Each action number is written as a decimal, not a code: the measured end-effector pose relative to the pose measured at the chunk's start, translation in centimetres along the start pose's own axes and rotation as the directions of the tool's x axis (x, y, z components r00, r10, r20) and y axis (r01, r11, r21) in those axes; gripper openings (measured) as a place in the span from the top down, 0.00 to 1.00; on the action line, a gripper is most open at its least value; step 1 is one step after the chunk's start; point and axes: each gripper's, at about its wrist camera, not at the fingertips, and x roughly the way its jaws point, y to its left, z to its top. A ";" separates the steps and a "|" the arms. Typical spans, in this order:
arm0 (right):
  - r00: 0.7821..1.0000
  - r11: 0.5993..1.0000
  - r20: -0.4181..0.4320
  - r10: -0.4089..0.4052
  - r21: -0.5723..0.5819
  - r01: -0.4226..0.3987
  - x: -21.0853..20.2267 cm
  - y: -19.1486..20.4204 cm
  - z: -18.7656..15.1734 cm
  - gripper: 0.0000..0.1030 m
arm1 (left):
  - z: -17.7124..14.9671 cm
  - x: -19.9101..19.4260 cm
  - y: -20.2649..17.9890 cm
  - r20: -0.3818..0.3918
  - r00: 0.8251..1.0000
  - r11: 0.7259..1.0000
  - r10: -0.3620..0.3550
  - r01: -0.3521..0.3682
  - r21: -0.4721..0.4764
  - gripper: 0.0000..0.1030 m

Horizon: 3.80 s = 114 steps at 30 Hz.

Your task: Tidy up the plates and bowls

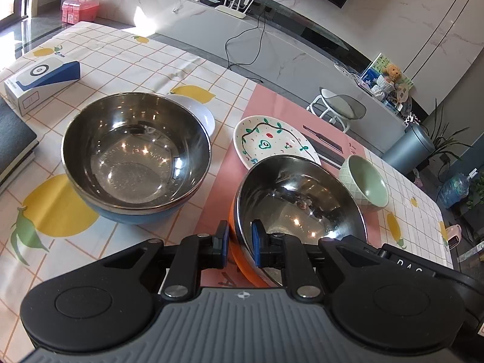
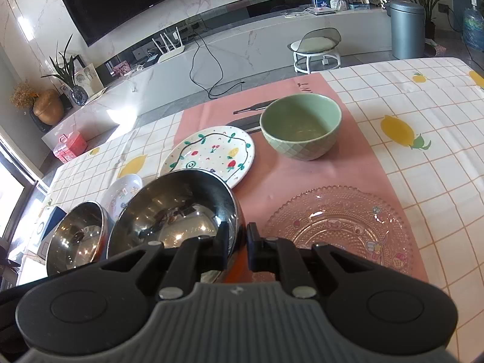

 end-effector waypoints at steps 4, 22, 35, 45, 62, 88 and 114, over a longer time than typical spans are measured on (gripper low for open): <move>1.000 1.000 -0.008 0.021 0.002 -0.021 -2.0 0.6 -1.2 0.91 | -0.7 -2.8 1.0 0.014 1.000 1.000 -0.005 0.005 -0.008 0.83; 0.992 0.995 -0.080 0.093 -0.035 -0.096 -8.1 4.3 -9.0 0.91 | -4.6 -10.0 6.8 0.014 1.000 1.000 0.018 -0.017 -0.025 0.83; 0.983 0.993 -0.156 0.097 -0.053 -0.106 -7.2 5.6 -11.0 0.90 | -5.7 -9.9 9.7 -0.013 0.999 0.997 0.036 -0.037 -0.069 0.84; 0.980 0.994 -0.186 0.077 -0.056 -0.088 -6.2 5.8 -11.2 0.90 | -6.3 -9.0 10.4 -0.051 0.998 0.996 0.041 -0.045 -0.081 0.84; 0.983 0.991 -0.165 0.085 -0.084 -0.100 -6.8 6.2 -11.3 0.69 | -5.8 -10.0 11.4 -0.020 0.998 0.988 0.059 -0.061 -0.143 0.50; 0.996 0.992 -0.029 0.086 -0.092 -0.088 -7.4 7.5 -5.5 0.39 | 1.5 -10.9 10.6 0.127 0.991 0.997 0.042 -0.034 -0.070 0.37; 0.988 0.991 -0.142 0.056 -0.109 -0.072 3.6 12.8 -0.3 0.51 | 7.0 -1.5 12.5 -0.013 0.996 0.993 0.087 -0.087 -0.079 0.39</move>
